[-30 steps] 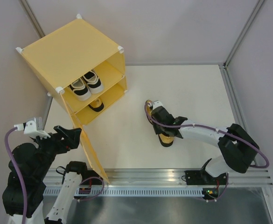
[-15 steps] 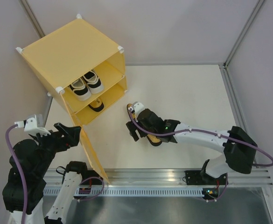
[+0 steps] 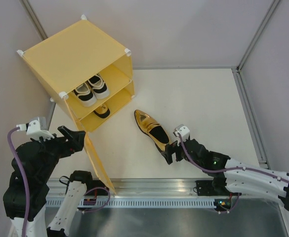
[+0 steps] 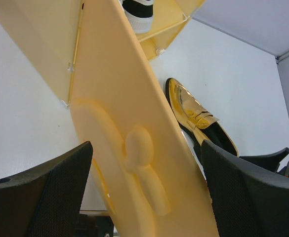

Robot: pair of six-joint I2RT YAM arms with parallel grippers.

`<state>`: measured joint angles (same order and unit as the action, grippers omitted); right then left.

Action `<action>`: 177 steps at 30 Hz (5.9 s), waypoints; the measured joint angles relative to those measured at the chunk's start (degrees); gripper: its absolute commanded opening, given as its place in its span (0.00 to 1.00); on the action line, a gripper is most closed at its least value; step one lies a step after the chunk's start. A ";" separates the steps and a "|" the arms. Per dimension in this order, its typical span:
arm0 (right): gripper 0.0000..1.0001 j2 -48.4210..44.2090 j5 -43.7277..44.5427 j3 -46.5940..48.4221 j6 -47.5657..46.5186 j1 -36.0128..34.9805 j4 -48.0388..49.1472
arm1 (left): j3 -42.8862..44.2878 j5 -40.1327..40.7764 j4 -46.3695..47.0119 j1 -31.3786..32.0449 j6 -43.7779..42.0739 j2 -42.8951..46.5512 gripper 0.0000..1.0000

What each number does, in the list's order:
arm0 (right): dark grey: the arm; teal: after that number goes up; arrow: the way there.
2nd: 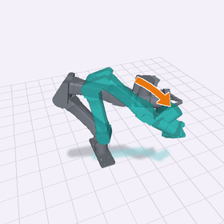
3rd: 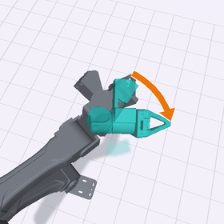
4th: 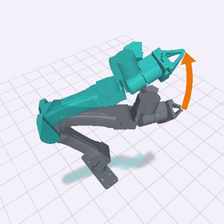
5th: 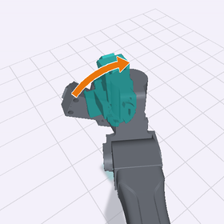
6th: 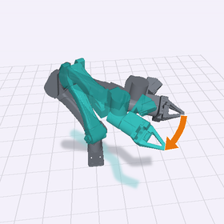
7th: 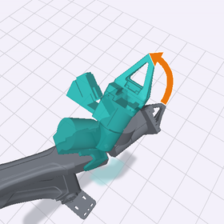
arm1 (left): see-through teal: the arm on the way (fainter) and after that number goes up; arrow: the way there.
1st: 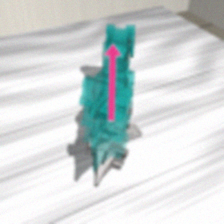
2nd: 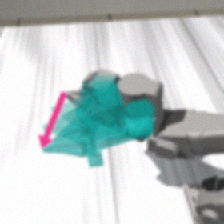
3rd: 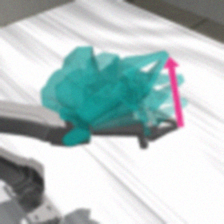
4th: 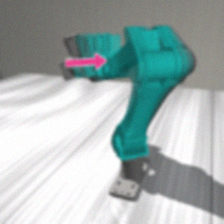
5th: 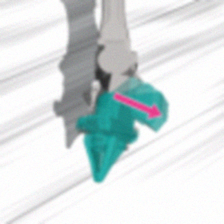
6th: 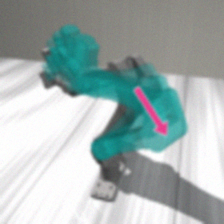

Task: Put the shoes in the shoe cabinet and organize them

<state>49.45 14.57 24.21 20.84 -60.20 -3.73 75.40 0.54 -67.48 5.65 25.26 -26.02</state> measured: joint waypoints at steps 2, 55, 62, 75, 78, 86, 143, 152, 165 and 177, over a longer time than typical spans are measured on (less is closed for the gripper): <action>0.98 -4.70 0.70 -5.99 0.92 0.00 1.46 | 0.00 0.09 0.04 0.00 0.00 -0.17 0.92; 0.00 31.87 6.75 -2.21 -8.74 0.09 39.32 | 0.00 2.27 0.17 0.00 0.00 -0.20 0.92; 0.01 38.62 7.04 6.27 -10.62 0.11 42.71 | 0.00 2.34 0.15 0.00 0.00 -0.20 0.92; 0.01 43.47 9.18 4.66 -5.53 -0.31 47.65 | 0.37 2.54 -0.13 0.00 0.00 -0.20 0.92; 0.01 44.61 8.57 3.19 -1.29 0.59 52.52 | 0.42 2.60 -0.13 0.00 0.00 -0.17 0.92; 0.00 48.15 6.86 0.96 6.51 1.99 59.93 | 0.50 2.67 -0.17 0.00 -0.02 -0.17 0.92; 0.25 86.12 -3.72 62.31 -9.31 9.60 37.57 | 1.38 3.72 -1.25 0.00 -0.02 -0.07 0.92; 0.62 87.23 -6.69 65.48 -8.04 10.67 33.79 | 1.38 3.74 -1.25 0.00 -0.02 -0.02 0.92; 0.96 86.93 -11.41 64.32 -7.30 10.86 34.71 | 1.38 3.85 -1.38 0.00 -0.02 0.26 0.92; 0.56 84.06 -11.47 58.42 -7.85 10.86 36.30 | 1.38 3.82 -1.40 0.00 -0.02 0.33 0.92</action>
<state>133.51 3.09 82.63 12.99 -49.34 32.58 76.77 4.36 -68.88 5.65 25.23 -25.69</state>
